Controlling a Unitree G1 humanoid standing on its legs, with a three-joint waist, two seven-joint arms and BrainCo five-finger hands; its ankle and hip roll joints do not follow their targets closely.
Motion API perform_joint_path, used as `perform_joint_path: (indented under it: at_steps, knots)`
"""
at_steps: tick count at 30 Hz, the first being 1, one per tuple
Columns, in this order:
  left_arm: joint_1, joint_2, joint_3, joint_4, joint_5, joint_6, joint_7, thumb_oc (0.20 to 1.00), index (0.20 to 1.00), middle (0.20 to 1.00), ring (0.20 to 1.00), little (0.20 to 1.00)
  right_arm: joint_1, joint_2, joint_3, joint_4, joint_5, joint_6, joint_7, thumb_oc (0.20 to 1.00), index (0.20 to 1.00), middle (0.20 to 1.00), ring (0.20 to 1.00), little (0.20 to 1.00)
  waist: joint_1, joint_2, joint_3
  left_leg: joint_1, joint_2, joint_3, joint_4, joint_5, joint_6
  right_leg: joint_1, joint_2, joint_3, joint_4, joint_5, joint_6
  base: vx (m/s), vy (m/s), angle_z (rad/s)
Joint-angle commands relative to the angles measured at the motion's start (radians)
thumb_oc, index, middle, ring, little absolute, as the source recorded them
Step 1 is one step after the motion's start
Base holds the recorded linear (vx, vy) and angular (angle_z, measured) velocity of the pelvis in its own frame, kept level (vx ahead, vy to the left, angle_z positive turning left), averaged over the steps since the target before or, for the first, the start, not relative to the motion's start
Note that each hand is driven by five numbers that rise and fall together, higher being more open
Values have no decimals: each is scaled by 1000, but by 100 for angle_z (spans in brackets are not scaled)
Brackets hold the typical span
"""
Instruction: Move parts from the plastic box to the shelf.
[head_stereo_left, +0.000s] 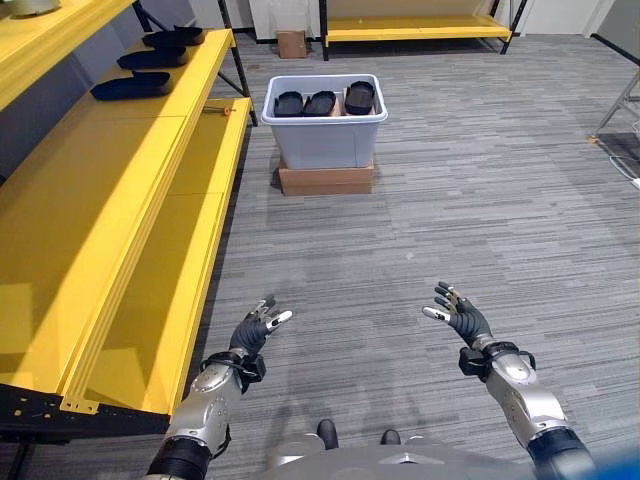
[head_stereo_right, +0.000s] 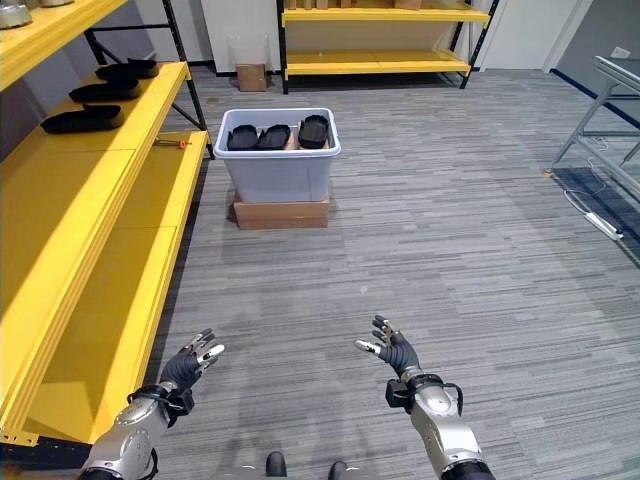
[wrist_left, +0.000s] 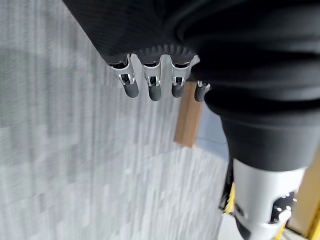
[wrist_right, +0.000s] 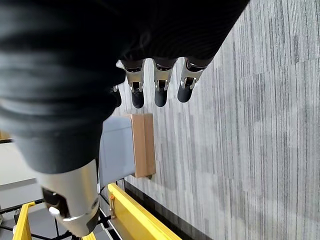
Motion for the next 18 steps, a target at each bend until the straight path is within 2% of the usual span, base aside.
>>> perform_joint_path:
  at_steps: [1, 5, 6, 8, 9, 10, 11, 12, 13, 14, 16, 17, 18]
  knots:
    - [-59, 36, -12, -5, -4, -10, -14, 1000, 1000, 1000, 1000, 1000, -51, 1, -27, -55, 23, -43, -2, 1000, 1000, 1000, 1000, 1000, 2, 4, -9, 19, 24, -10, 26, -47, -15, -49, -88, 25, 135, 33, 110, 35, 115, -3]
    - [-60, 42, 10, -4, -28, 5, -29, 1000, 1000, 1000, 1000, 1000, -50, 2, -33, -59, -3, -41, -10, 1000, 1000, 1000, 1000, 1000, -2, 6, -3, 15, 12, -5, 46, -62, 3, -66, -94, 41, 169, 37, 116, 37, 153, -5]
    - [-60, 49, 13, -12, -42, -29, -52, 1000, 1000, 1000, 1000, 1000, -49, 0, -36, -72, -3, -34, -6, 1000, 1000, 1000, 1000, 1000, -4, 6, 2, 7, 2, -5, 62, -72, 20, -88, -97, 54, 225, 47, 121, 17, 225, -4]
    - [-62, 50, 16, -23, -64, -29, -32, 1000, 1000, 1000, 1000, 1000, -53, 0, -32, -71, -23, -35, -2, 1000, 1000, 1000, 1000, 1000, -2, 10, 5, 1, -3, -2, 71, -76, 32, -113, -101, 50, 296, 57, 126, -3, 249, -3]
    - [-77, 44, 12, -11, -63, -9, -47, 1000, 1000, 1000, 1000, 1000, -56, -1, -19, -72, -53, -29, -2, 1000, 1000, 1000, 1000, 1000, 8, 19, 15, -2, -8, 16, 87, -84, 45, -169, -142, 10, 466, 119, 135, 17, 329, -11]
    - [-77, 36, 1, -6, -57, -6, -70, 1000, 1000, 1000, 1000, 1000, -59, -13, -19, -55, -42, -38, 0, 1000, 1000, 1000, 1000, 1000, 16, 30, 27, 6, -11, 31, 94, -96, 53, -225, -184, -23, 598, 153, 135, 101, 318, -15]
    - [-71, 32, -5, -6, -58, -4, -72, 1000, 1000, 1000, 1000, 1000, -60, -15, -20, -46, -39, -42, 1, 1000, 1000, 1000, 1000, 1000, 15, 28, 32, 24, -19, 23, 86, -110, 51, -240, -187, -20, 629, 153, 150, 77, 156, -25]
    - [-67, 30, -7, -8, -59, -2, -74, 1000, 1000, 1000, 1000, 1000, -62, -17, -20, -44, -39, -44, 1, 1000, 1000, 1000, 1000, 1000, 15, 29, 35, 19, -16, 32, 87, -100, 52, -255, -178, -31, 620, 170, 139, 95, 37, -12]
    - [-59, 28, -12, -12, -58, 7, -78, 1000, 1000, 1000, 1000, 1000, -61, -20, -23, -42, -41, -48, -3, 1000, 1000, 1000, 1000, 1000, 9, 23, 41, 32, -25, 25, 80, -105, 51, -271, -166, -32, 603, 174, 144, 138, -46, -4]
    - [-49, 26, -19, -21, -50, 16, -86, 1000, 1000, 1000, 1000, 1000, -56, -27, -32, -47, -36, -54, 3, 1000, 1000, 1000, 1000, 1000, -9, 8, 48, 54, -38, 2, 74, -120, 46, -298, -127, -26, 512, 193, 150, 254, -75, -1]
    - [-44, 26, -29, -37, -36, 45, -104, 1000, 1000, 1000, 1000, 1000, -46, -32, -47, -57, -31, -47, 25, 1000, 1000, 1000, 1000, 1000, -28, -15, 52, 79, -56, -23, 67, -140, 36, -330, -104, -27, 348, 228, 158, 368, -136, 13]
    - [-44, 22, -49, -37, -41, 50, -104, 1000, 1000, 1000, 1000, 1000, -48, -44, -44, -50, -115, -68, 37, 1000, 1000, 1000, 1000, 1000, -42, -34, 65, 111, -70, -47, 57, -158, 23, -332, -88, -62, 157, 263, 171, 444, -146, 45]
    - [-46, 19, -57, -33, -37, 53, -112, 1000, 1000, 1000, 1000, 1000, -49, -54, -44, -46, -138, -80, 36, 1000, 1000, 1000, 1000, 1000, -45, -42, 67, 118, -79, -65, 57, -162, 21, -348, -83, -57, 98, 281, 177, 443, -131, 45]
